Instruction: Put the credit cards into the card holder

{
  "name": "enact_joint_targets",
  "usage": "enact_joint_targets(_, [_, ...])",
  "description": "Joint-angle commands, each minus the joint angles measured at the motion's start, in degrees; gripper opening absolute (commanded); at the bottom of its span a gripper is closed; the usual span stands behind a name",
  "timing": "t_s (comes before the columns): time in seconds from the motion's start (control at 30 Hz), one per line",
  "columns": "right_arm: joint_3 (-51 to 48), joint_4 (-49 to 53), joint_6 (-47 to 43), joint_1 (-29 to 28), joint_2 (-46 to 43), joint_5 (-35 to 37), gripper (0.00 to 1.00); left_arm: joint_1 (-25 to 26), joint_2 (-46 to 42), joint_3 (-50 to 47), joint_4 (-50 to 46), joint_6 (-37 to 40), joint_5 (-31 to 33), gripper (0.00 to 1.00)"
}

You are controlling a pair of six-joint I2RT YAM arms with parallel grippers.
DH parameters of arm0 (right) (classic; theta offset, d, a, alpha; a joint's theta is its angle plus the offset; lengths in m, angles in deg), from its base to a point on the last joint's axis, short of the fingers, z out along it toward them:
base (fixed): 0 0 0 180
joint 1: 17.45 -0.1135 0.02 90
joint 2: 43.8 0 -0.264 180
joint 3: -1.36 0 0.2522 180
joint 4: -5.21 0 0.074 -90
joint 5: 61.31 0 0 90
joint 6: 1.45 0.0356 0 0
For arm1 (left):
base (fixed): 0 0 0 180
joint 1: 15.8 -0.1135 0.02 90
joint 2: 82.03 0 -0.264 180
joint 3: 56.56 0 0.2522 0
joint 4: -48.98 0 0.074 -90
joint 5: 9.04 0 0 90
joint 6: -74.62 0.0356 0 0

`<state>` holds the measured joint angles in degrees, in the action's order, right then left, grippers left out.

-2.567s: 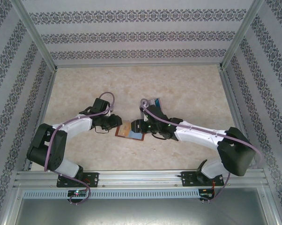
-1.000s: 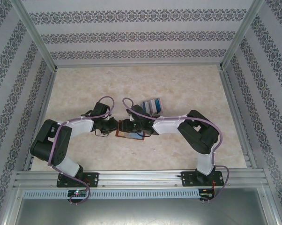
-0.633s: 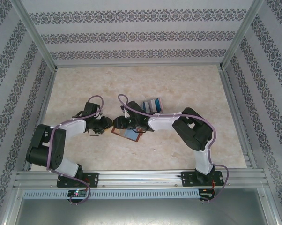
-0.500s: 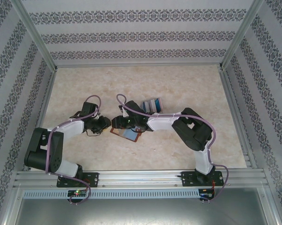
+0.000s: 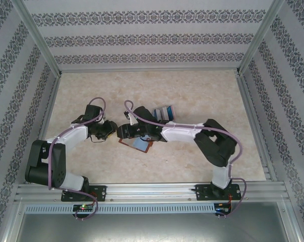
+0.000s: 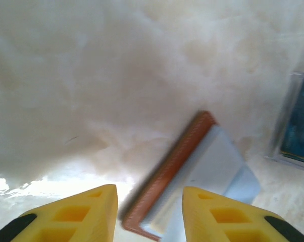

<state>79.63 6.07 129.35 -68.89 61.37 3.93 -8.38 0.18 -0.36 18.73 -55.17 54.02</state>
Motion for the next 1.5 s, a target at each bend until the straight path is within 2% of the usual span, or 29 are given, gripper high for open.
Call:
enact_joint_targets(0.0, [-3.95,1.91,-4.57,1.14,-8.54,3.34,0.46,1.50,-1.13,1.86,-1.53,3.54,-1.06,0.42])
enact_joint_targets(0.17, [-11.05,7.63,-7.67,7.66,-17.05,9.14,0.47,4.92,0.70,2.28,-1.85,5.83,-0.53,0.46])
enact_joint_targets(0.3, [-12.11,15.41,-11.86,12.40,-20.91,13.18,0.48,8.83,2.54,3.61,-4.65,8.28,3.61,0.49])
enact_joint_targets(0.47, [-6.56,29.34,-16.94,17.44,-20.76,20.12,0.53,10.38,4.94,3.63,-7.60,8.72,7.70,0.56])
enact_joint_targets(0.6, [-3.31,33.52,-18.57,21.59,-18.44,20.32,0.55,10.53,6.19,2.13,-6.02,8.46,7.43,0.56])
enact_joint_targets(0.67, [-1.72,34.35,-19.17,23.35,-16.61,18.70,0.56,10.88,7.26,1.47,-4.45,8.17,5.66,0.52])
enact_joint_targets(0.77, [1.13,35.67,-19.89,24.53,-13.79,17.08,0.56,11.78,8.56,0.04,-1.59,7.20,3.28,0.37])
enact_joint_targets(0.87, [3.64,37.28,-20.30,24.72,-11.08,17.19,0.56,13.06,8.82,-0.40,-0.92,6.07,1.66,0.29])
enact_joint_targets(1.2, [8.75,40.87,-21.36,24.64,-5.88,18.16,0.54,20.13,5.31,-3.93,2.84,-2.17,0.72,0.29])
enact_joint_targets(1.33, [9.62,41.32,-21.37,24.37,-4.82,18.00,0.53,20.66,2.54,-5.05,2.88,-4.68,1.32,0.33])
enact_joint_targets(1.47, [11.74,42.89,-21.46,24.11,-2.49,18.26,0.52,20.56,-2.30,-5.17,-0.19,-5.09,5.17,0.35])
